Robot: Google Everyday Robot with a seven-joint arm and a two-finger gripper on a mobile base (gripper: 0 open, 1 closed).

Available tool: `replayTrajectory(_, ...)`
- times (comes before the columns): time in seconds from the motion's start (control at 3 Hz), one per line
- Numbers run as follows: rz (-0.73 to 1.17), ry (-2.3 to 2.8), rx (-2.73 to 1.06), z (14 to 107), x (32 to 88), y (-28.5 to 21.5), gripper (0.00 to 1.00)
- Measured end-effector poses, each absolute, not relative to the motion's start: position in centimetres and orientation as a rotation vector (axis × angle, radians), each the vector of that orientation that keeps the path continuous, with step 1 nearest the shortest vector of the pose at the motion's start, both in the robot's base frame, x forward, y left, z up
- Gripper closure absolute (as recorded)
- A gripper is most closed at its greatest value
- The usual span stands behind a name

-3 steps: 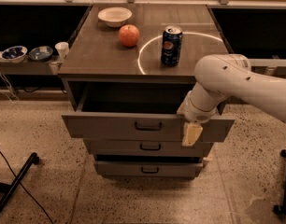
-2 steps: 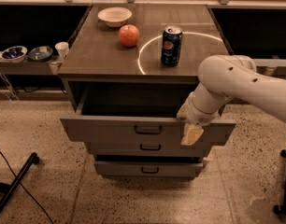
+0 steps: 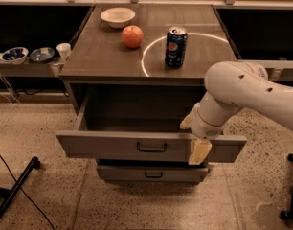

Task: Open top drawer

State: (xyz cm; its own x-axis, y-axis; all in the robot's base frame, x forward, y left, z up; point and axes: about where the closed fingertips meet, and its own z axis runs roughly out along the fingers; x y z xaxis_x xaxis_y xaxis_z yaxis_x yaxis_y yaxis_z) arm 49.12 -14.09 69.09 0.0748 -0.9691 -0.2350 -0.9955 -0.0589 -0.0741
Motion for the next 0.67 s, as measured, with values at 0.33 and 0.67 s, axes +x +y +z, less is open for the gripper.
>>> replayTrajectory(0.33, 0.196, 1.993, -2.134, 69.66, 47.31, -14.09, 0.28)
replayTrajectory(0.67, 0.2, 1.986, -2.125, 70.57, 46.33, -14.08, 0.26)
